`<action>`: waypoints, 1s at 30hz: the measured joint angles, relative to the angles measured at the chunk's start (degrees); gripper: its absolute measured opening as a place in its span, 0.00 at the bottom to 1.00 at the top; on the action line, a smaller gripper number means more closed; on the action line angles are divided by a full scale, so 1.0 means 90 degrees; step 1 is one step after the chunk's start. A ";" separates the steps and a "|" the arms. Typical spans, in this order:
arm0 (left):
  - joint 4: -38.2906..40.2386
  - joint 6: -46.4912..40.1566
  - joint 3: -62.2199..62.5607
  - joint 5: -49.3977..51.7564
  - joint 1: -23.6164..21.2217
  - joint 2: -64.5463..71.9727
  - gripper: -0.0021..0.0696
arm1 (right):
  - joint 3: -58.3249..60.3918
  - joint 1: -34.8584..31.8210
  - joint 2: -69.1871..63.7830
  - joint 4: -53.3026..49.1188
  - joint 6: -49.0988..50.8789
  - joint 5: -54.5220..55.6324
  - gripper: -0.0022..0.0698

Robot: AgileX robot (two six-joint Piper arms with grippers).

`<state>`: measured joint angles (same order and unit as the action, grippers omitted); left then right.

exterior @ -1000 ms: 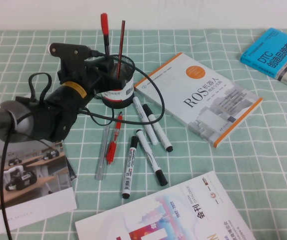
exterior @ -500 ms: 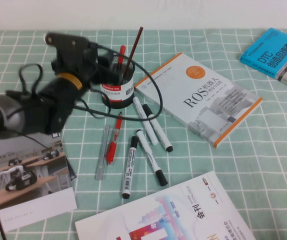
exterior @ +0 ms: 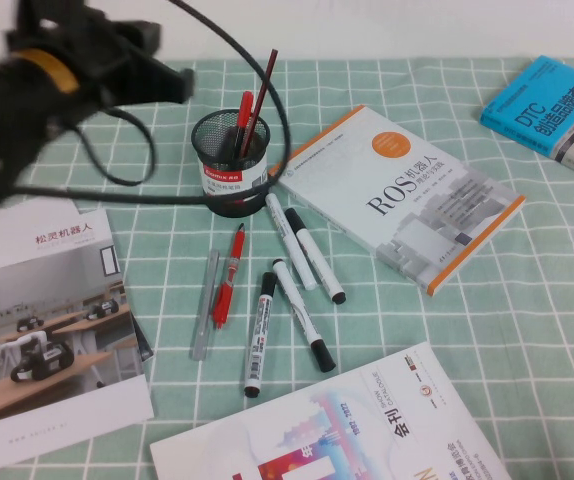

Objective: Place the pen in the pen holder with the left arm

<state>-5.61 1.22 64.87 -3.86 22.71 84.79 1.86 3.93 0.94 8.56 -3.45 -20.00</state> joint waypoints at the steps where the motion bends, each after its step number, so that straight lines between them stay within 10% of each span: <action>1: -0.0010 0.0000 -0.0065 0.0166 0.0000 -0.0227 0.04 | 0.0000 0.0000 0.0000 0.0000 0.0000 0.0000 0.00; 30: 0.0027 0.1479 -0.6189 0.0533 0.0000 -0.7215 0.03 | 0.0000 0.0000 0.0000 0.0000 0.0000 0.0000 0.00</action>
<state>-5.37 14.54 9.17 0.94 22.71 19.86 1.86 3.93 0.94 8.56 -3.45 -20.00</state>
